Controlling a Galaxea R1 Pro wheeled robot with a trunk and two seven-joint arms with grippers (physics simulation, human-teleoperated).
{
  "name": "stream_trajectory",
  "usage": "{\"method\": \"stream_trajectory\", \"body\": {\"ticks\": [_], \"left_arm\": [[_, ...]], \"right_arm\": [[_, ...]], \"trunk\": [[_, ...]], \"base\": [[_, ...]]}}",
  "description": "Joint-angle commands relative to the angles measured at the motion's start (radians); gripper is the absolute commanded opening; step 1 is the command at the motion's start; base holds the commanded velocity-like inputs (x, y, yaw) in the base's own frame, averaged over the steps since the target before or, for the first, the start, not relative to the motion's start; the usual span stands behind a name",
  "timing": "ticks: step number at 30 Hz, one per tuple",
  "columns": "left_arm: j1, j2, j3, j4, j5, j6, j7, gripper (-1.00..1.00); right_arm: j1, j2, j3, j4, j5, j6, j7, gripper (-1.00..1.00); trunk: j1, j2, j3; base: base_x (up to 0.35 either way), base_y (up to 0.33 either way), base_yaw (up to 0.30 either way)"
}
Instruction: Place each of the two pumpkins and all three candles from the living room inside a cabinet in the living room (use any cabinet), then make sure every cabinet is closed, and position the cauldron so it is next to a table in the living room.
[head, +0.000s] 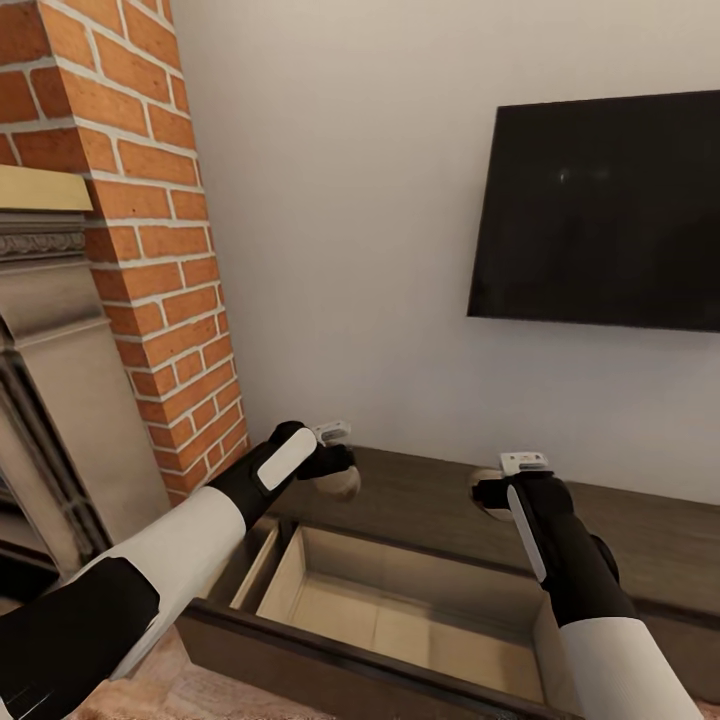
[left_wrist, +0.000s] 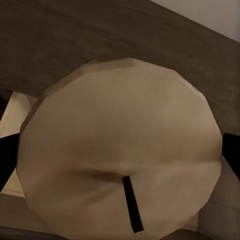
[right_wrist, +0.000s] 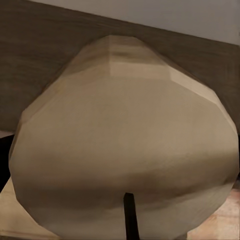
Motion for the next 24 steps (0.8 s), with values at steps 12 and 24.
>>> {"method": "stream_trajectory", "body": {"ticks": [12, 24], "left_arm": [[0.0, -0.003, -0.039, 0.0, 0.0, 0.0, -0.001, -1.0], [0.0, -0.004, -0.051, 0.001, 0.0, -0.002, -0.003, -1.0]], "right_arm": [[0.0, 0.0, -0.001, 0.0, -0.002, -0.001, 0.002, -1.0], [0.0, 0.0, -0.002, 0.001, -0.002, -0.001, 0.002, -1.0]], "trunk": [[0.0, 0.0, -0.018], [0.0, 0.0, -0.032]], "base": [[0.0, 0.0, -0.031], [0.0, 0.0, -0.125]]}}
